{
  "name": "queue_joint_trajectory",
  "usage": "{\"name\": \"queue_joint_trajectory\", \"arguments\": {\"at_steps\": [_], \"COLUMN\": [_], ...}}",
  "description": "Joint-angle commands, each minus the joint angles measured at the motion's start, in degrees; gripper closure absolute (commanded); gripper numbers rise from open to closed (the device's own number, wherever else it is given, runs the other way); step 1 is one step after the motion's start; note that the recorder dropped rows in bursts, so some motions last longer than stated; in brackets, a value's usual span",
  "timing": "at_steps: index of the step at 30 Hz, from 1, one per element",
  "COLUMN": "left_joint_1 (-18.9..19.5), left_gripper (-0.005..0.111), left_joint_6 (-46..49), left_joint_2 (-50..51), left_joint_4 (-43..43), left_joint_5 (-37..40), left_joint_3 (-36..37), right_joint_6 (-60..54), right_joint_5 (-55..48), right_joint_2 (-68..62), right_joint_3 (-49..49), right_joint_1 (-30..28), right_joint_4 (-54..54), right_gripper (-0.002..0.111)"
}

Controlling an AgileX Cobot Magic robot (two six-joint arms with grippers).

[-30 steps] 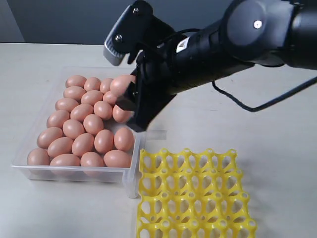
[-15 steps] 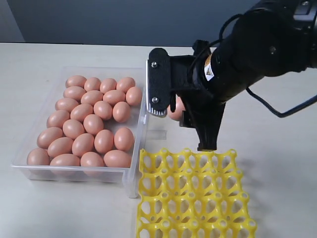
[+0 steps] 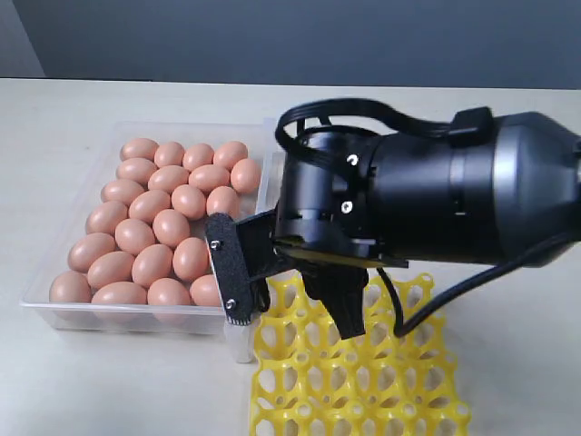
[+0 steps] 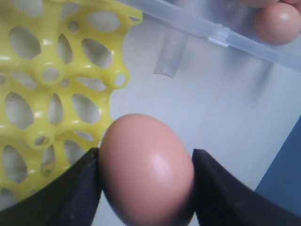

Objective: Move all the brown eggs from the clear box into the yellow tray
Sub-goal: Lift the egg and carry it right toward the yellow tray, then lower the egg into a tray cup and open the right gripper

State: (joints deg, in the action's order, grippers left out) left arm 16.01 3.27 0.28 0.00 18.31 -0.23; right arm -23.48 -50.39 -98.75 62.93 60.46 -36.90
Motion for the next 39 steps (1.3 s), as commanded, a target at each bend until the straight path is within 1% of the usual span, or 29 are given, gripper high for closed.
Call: {"name": "queue_joint_trajectory", "arguments": {"at_steps": [1,5,8,14,19,24,28,29,30,31,32,33,39], "left_joint_1": [-0.3,-0.3,-0.3,-0.3,-0.3,-0.3,-0.3,-0.3,-0.3,-0.3,-0.3,-0.3,-0.3], "left_gripper": [0.106,0.106,0.106,0.106,0.106,0.106,0.106,0.106,0.106,0.106,0.106,0.106,0.106], "left_joint_6": [0.0,0.0,0.0,0.0,0.0,0.0,0.0,0.0,0.0,0.0,0.0,0.0,0.0], "left_joint_2": [-0.3,-0.3,-0.3,-0.3,-0.3,-0.3,-0.3,-0.3,-0.3,-0.3,-0.3,-0.3,-0.3], "left_joint_4": [0.0,0.0,0.0,0.0,0.0,0.0,0.0,0.0,0.0,0.0,0.0,0.0,0.0], "left_joint_5": [-0.6,-0.6,-0.6,-0.6,-0.6,-0.6,-0.6,-0.6,-0.6,-0.6,-0.6,-0.6,-0.6], "left_joint_3": [0.2,0.2,0.2,0.2,0.2,0.2,0.2,0.2,0.2,0.2,0.2,0.2,0.2], "right_joint_6": [1.2,1.7,2.1,4.1,4.1,7.0,7.1,7.1,7.1,7.1,7.1,7.1,9.0], "right_joint_5": [-0.3,-0.6,-7.2,-10.6,-12.5,-14.2,-14.7,-14.8,-14.8,-14.8,-14.7,-14.7,-14.8], "right_joint_2": [-2.1,-3.2,-4.9,-5.1,-5.1,-5.9,-6.7,-6.9,-7.4,-7.6,-7.9,-8.1,-8.4], "right_joint_3": [0.0,0.0,0.0,0.0,0.0,0.0,0.0,0.0,0.0,0.0,0.0,0.0,0.0], "right_joint_1": [0.8,3.0,5.0,7.6,8.3,8.3,8.3,8.3,8.3,8.3,8.3,8.3,8.3], "right_joint_4": [-0.7,-0.4,-0.9,-0.4,3.0,3.0,3.4,3.8,4.6,4.6,4.6,4.5,4.0], "right_gripper": [0.109,0.109,0.109,0.109,0.109,0.109,0.108,0.106,0.096,0.09,0.08,0.079,0.08]}}
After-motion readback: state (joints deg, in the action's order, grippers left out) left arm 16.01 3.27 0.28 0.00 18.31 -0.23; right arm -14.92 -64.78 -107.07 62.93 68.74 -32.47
